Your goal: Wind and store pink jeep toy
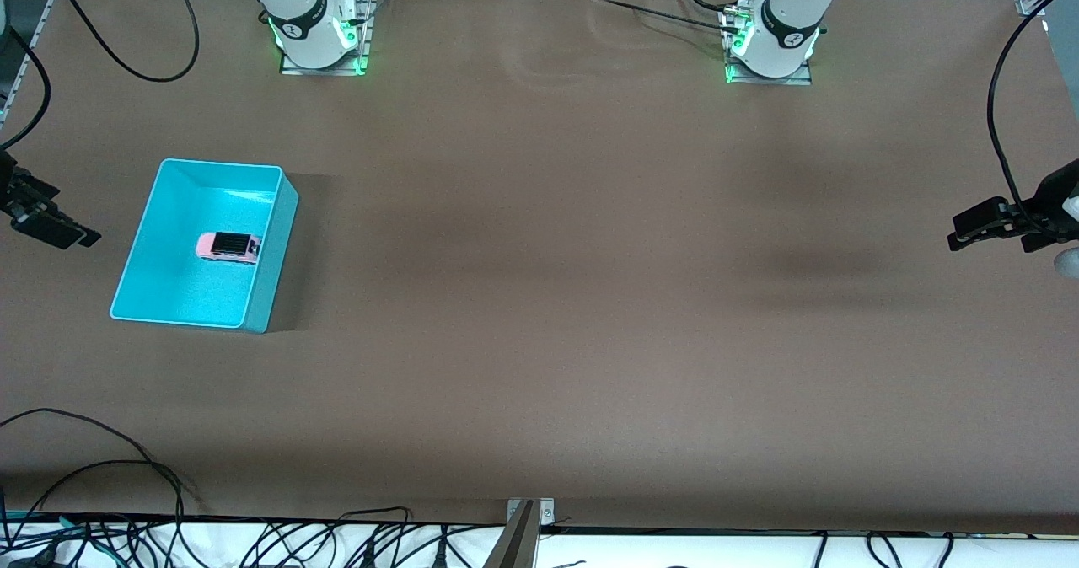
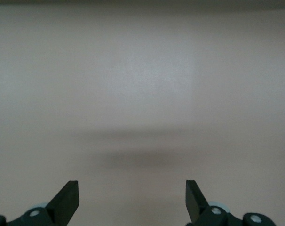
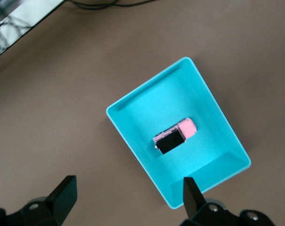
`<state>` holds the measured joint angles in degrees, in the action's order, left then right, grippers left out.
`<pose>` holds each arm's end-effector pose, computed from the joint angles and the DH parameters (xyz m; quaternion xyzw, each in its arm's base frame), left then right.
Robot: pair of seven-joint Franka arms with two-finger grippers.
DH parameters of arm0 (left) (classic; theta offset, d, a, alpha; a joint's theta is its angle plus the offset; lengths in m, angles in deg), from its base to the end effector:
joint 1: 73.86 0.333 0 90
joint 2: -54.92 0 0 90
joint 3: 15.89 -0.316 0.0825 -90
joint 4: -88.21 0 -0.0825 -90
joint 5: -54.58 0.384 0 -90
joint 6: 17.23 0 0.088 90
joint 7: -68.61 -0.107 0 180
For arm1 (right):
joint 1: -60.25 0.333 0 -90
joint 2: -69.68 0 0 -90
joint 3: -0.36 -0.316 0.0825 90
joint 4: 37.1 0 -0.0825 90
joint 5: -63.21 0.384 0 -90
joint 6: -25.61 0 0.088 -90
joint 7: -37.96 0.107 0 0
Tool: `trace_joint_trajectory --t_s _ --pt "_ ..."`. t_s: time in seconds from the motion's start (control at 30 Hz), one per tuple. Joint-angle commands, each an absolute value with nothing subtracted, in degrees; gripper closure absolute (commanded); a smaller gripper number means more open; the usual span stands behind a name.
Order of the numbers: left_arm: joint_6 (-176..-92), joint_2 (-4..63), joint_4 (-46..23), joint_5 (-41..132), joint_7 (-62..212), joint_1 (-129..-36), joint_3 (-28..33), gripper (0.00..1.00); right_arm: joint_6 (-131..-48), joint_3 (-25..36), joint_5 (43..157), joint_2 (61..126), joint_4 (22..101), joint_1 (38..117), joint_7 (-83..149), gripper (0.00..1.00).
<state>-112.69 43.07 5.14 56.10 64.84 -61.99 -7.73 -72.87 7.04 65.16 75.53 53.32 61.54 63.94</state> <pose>0.6217 0.0517 0.5695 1.0000 -0.0001 0.0058 0.0010 0.5948 -0.0497 0.5759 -0.9620 0.2720 -0.0174 0.0143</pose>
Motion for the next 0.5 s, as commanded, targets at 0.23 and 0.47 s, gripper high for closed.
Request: trace_joint_trajectory --t_s 0.23,0.47 --pt "-112.7 43.4 4.7 55.5 63.7 -61.6 -7.7 0.00 -71.6 2.1 64.3 68.8 59.8 58.2 50.9 0.00" --pt "-112.7 43.4 4.7 55.5 63.7 -61.6 -7.7 0.00 -68.3 2.1 63.4 69.4 57.2 58.1 48.7 0.00"
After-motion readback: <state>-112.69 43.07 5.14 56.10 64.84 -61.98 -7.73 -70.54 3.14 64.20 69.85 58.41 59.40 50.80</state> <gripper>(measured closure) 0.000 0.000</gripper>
